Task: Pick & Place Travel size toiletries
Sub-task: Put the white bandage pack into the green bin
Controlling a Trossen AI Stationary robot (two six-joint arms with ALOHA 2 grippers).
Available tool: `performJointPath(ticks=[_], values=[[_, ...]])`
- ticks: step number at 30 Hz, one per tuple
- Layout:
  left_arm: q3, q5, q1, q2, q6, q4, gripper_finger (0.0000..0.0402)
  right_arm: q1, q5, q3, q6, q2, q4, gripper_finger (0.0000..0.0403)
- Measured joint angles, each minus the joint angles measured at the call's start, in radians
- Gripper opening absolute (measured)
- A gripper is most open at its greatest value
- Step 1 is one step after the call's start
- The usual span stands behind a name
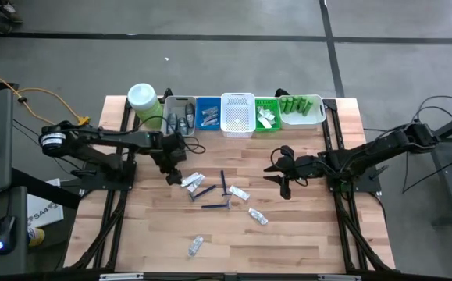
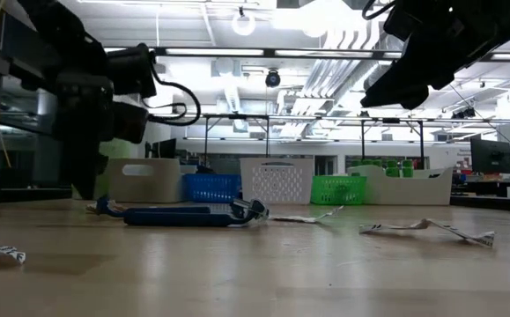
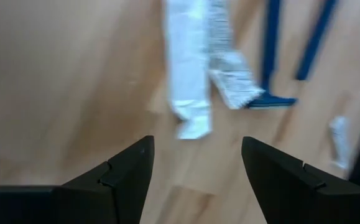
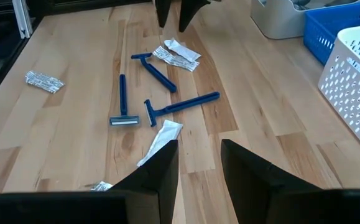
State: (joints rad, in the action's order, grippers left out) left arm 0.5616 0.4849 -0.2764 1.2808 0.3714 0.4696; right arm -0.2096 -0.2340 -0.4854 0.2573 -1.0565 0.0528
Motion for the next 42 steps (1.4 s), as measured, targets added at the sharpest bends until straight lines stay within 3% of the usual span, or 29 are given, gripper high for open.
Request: performJointPath(ticks=[2,14,20,37,42], values=[[-0.019,0.037,-0.002,0.0,0.009,-0.03,0.0243,0.0,0.0,0.0,0.0,0.0,0.0,0.0114],[-0.082,0.022,0.001,0.054,0.056,-0.146,0.0243,0.0,0.001,0.0,0.0,0.0,0.003,0.0114],[-0.082,0.091,0.001,0.107,0.079,-0.221,0.0243,0.0,0.001,0.0,0.0,0.0,0.003,0.0114],[-0.082,0.155,0.001,0.173,0.104,-0.22,0.0243,0.0,0.001,0.0,0.0,0.0,0.003,0.0114],[-0.083,0.148,0.001,0.174,0.104,-0.216,0.022,0.0,0.001,0.0,0.0,0.0,0.003,0.0114]])
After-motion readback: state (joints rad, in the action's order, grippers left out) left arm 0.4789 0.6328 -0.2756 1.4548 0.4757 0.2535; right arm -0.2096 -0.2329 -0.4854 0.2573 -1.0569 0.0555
